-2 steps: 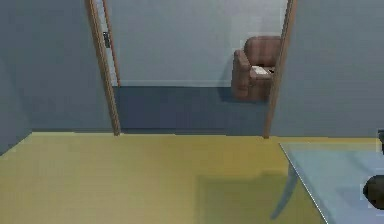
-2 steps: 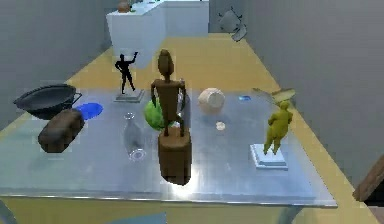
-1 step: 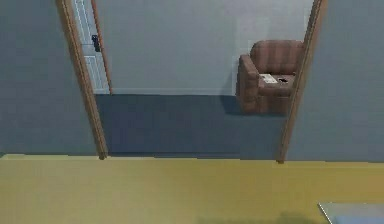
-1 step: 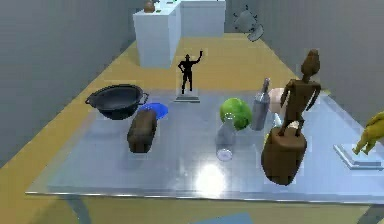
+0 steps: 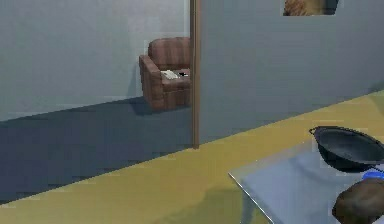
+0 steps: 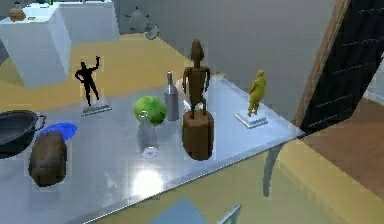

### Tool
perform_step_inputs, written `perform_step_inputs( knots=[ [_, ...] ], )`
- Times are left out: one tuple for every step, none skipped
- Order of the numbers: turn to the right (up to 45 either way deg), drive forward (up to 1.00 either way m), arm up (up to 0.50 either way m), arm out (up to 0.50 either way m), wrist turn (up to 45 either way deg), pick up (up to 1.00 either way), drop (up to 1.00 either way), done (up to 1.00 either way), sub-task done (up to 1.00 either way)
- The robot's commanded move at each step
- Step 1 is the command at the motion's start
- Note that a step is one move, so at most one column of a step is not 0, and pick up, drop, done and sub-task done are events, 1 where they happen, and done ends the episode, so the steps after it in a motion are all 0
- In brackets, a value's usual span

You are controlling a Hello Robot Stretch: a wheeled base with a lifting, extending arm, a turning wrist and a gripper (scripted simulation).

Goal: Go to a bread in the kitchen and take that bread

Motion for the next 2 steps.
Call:
perform_step_inputs(
  knots=[
    [0.0,0.5,0.0,0.0,0.0,0.0,0.0,0.0,0.0],
    [0.0,0.0,0.5,0.0,0.0,0.0,0.0,0.0,0.0]
  ],
)
